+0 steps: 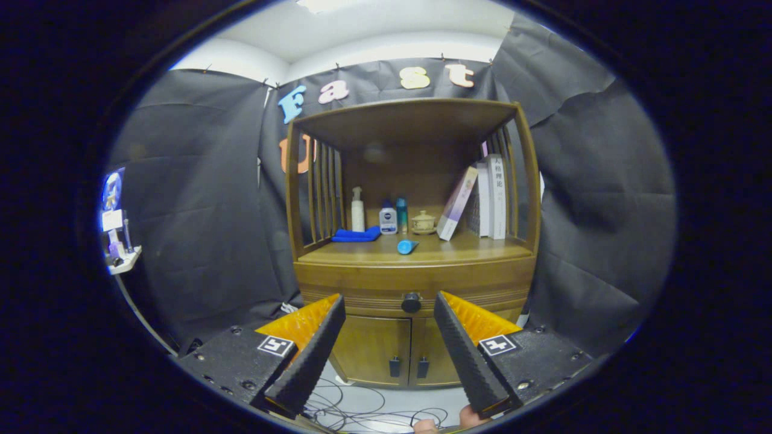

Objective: Pull open the drawer, take out the items inside it, and place them on the countertop above the cabinet.

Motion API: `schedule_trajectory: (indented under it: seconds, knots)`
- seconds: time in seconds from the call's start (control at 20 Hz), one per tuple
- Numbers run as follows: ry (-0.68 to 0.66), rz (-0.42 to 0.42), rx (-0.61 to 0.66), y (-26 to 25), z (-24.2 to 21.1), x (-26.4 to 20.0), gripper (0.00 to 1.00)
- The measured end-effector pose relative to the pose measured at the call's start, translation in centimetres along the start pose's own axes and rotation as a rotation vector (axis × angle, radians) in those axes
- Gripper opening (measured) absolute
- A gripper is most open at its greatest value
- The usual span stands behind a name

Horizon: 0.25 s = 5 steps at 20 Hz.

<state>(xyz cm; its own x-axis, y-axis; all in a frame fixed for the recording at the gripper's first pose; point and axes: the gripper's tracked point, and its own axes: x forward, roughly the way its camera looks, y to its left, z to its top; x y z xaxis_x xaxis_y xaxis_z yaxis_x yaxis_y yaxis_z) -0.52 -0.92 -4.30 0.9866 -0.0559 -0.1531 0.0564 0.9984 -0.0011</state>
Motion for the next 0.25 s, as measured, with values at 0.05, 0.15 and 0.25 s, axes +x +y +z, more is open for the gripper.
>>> schedule_trajectory:
  seconds: [0.05,0.15,0.25]
  knots:
    - [-0.011,0.003,0.003,0.0,0.0,-1.0,0.97]
    - [-0.021,0.011,0.013,0.1,0.1,-2.6,0.97]
    - [-0.042,0.018,0.028,-0.1,0.8,-4.0,0.97]
